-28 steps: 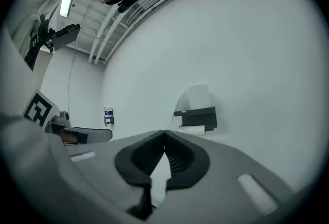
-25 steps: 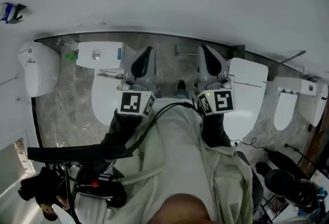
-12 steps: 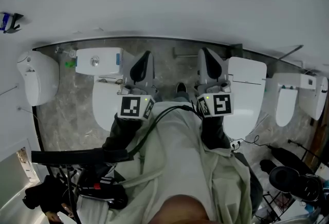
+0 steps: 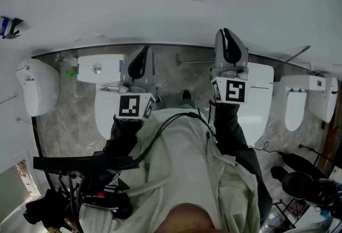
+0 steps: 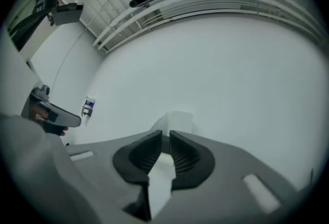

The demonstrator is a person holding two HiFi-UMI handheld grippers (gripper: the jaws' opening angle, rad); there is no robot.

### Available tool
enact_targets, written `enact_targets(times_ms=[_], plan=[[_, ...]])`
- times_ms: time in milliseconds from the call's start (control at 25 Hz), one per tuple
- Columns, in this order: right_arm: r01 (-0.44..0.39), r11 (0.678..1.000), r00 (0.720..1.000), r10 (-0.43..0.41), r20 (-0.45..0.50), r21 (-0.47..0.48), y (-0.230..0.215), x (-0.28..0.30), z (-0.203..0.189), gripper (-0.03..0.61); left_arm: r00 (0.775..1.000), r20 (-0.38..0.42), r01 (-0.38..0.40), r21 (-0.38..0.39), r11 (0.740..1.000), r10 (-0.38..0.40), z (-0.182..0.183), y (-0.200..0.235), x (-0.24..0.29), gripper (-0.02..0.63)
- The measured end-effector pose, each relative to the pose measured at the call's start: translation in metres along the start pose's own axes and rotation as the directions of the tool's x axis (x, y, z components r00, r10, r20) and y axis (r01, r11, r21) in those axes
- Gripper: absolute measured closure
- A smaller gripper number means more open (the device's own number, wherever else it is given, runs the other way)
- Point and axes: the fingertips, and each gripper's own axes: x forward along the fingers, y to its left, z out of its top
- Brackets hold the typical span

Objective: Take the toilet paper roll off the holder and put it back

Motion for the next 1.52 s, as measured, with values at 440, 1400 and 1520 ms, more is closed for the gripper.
enact_targets(times_ms=[440,1400,1520], plan=[[-0.033,0.996,0.998,0.039,-0.058,0.086,-0.040,0.112,0.008,0.165,1.000,-0.002,0.016,-0.016,1.000,-0.016,-0.001,-0.005,-0.010,0.606],[0.065,0.997,0.959,-0.073,-0.275,-0.038,-0.057,0.244,-0.037,0.052,0.993,-0.045,-0.112,-0.019,0.994,0.111,-0.016,0.032,-0.024,0.606],[0.065,0.996,0.981,-0.054,-0.189,0.053,-0.063,0.238,-0.024,0.064,0.993,-0.047,-0.113,-0.018,0.993,0.112,-0.013,0.030,-0.024,0.606]])
